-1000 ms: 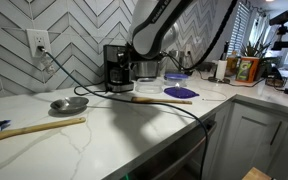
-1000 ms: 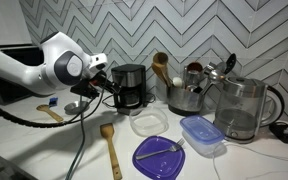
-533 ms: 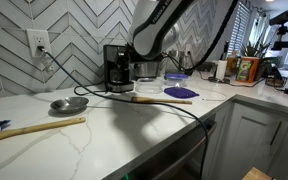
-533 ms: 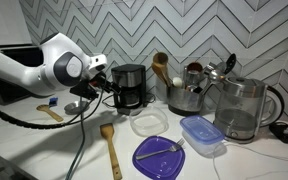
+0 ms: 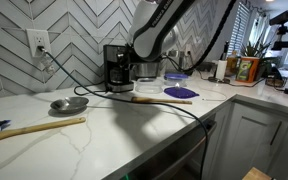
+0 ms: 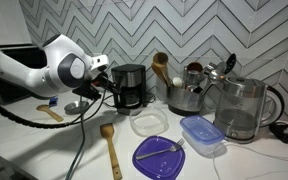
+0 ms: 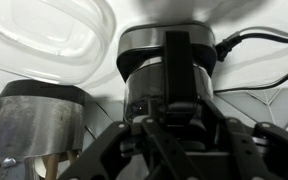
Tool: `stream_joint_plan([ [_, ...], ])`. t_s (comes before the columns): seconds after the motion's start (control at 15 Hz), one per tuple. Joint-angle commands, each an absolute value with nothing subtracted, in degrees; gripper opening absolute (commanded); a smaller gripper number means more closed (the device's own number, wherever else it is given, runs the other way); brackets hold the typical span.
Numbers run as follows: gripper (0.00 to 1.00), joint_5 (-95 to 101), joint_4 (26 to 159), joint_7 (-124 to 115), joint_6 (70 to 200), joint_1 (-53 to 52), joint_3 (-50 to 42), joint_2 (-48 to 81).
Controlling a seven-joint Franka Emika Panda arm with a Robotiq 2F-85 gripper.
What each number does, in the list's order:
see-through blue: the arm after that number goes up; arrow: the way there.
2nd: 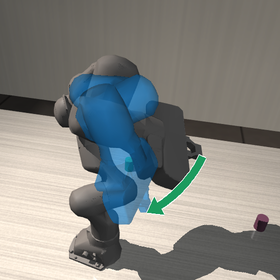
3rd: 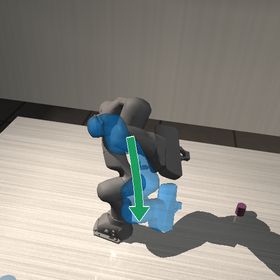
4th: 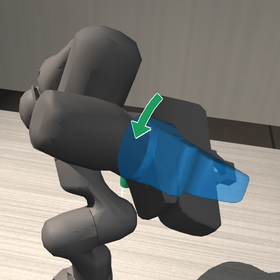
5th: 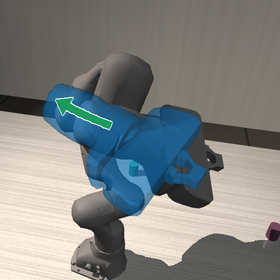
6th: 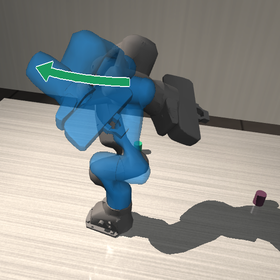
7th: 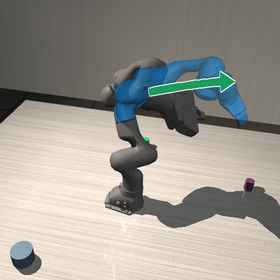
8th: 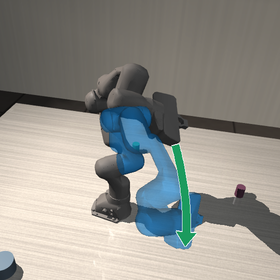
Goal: Move the coffee pot to the counter
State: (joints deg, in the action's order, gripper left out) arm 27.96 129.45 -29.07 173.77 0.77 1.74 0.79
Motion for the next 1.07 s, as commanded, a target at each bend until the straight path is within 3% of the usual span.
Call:
stream_joint_plan([
  [0.0, 0.19, 32.1, 127.9, -32.5, 176.6, 1.3, 0.7, 2.9],
  [0.13, 0.05, 32.8, 127.4, -33.3, 176.8, 1.1, 0.3, 3.8],
  [1.0, 0.07, 32.6, 132.9, -33.3, 174.1, 0.8, 1.1, -3.3],
])
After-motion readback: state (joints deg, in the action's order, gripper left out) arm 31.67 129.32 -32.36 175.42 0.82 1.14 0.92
